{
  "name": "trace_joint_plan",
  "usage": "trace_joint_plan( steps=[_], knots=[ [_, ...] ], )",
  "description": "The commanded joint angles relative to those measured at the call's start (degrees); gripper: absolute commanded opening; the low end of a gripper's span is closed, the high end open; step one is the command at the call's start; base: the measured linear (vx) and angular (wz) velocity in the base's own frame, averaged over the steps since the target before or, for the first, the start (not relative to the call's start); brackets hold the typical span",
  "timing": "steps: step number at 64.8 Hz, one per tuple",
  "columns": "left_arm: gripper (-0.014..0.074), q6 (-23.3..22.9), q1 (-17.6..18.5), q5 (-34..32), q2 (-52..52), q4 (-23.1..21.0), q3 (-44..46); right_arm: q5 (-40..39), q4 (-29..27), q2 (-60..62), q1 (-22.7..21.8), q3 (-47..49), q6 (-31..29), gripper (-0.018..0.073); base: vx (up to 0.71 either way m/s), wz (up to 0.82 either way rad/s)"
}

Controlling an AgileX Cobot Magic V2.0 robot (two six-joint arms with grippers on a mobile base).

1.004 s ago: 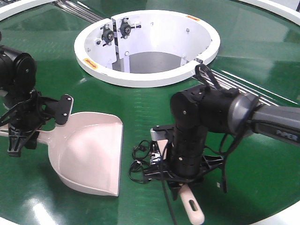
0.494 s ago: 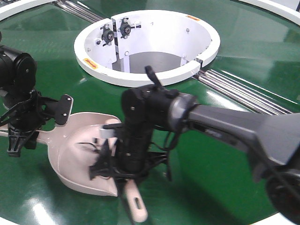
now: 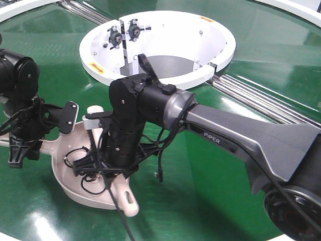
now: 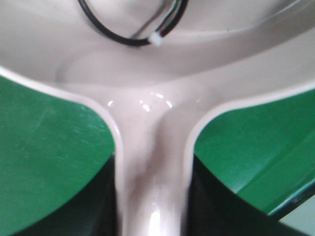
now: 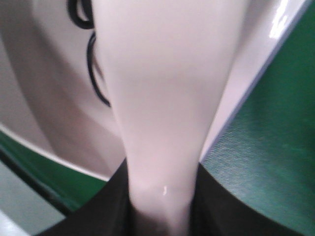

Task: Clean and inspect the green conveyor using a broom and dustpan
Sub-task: 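Lift the brush away from the dustpan with the right gripper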

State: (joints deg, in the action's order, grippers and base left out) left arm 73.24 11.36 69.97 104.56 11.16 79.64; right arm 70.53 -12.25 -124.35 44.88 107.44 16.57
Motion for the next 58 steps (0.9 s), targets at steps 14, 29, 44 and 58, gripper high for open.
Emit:
trace_joint_plan(
  steps=[14, 29, 44, 58],
  knots=[
    [-0.0006, -0.12, 0.33, 1.49, -2.90, -0.50, 1.53, 3.43, 4.01, 11.25, -8.29, -8.02, -2.18, -0.0004, 0.00, 0.00],
    [-0.0006, -0.07, 0.33, 1.49, -2.90, -0.50, 1.53, 3.03, 4.99, 19.96, -16.10, -17.00, -8.57, -0.0004, 0.00, 0.00],
    [-0.0006, -0.07, 0.33, 1.49, -2.90, -0.50, 1.53, 1.73, 6.25, 26.47, -23.40, -25.41, -13.09, -0.0004, 0.00, 0.00],
    [-0.0006, -0.07, 0.33, 1.49, -2.90, -0.50, 1.53, -1.18, 9.68, 30.06, -26.83, -33.81, -15.03, -0.0004, 0.00, 0.00]
  ],
)
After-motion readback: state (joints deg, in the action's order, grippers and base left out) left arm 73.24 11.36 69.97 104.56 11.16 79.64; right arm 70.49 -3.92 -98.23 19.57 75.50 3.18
